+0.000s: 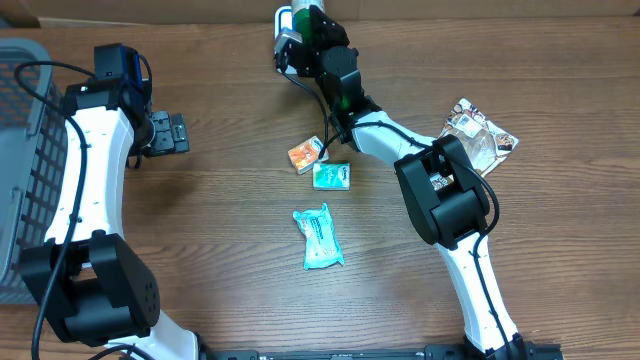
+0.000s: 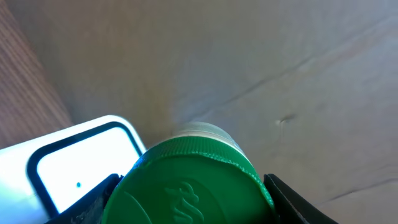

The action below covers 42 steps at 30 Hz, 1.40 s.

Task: Scan the item barcode
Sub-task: 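Hold the jar's bottom up to the white scanner with the right gripper, then carry the jar right and set it down beside the bread bag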

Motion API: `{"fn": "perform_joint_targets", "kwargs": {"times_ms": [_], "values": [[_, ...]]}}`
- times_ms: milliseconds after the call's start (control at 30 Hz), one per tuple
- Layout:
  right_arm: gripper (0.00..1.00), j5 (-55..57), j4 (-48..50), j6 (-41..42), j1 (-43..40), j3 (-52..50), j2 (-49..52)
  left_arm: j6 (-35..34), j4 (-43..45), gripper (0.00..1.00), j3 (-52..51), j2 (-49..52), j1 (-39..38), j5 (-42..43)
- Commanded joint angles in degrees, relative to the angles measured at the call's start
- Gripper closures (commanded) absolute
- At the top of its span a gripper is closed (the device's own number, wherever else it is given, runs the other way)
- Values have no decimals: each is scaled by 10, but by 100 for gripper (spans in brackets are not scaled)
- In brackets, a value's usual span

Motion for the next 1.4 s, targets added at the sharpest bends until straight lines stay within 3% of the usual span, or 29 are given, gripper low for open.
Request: {"fn": "perform_joint_targets", "kwargs": {"times_ms": [0,533,833,933,1133,1200,1300,1367], "values": [[73,-6,19,-57,1,6,-3,-2,0,0,3,2,2,-1],[73,-56,21,-52,11,6,-5,-2,0,0,3,2,2,-2],[75,-2,11,172,22,6,-103,-2,0,0,3,2,2,-2],[76,21,-92,252,34,6,-171,-2,0,0,3,2,2,-2],[77,16,-584,678,13,6,-367,-2,0,0,3,2,2,-2],[77,17,-701,775,-12,6,-387,-2,0,0,3,2,2,-2],[79,15,-827,861,-52,4,-382,-2,0,0,3,2,2,-2],[80,-15,-869,875,-78,-2,-370,-2,0,1,3,2,2,-2]]}}
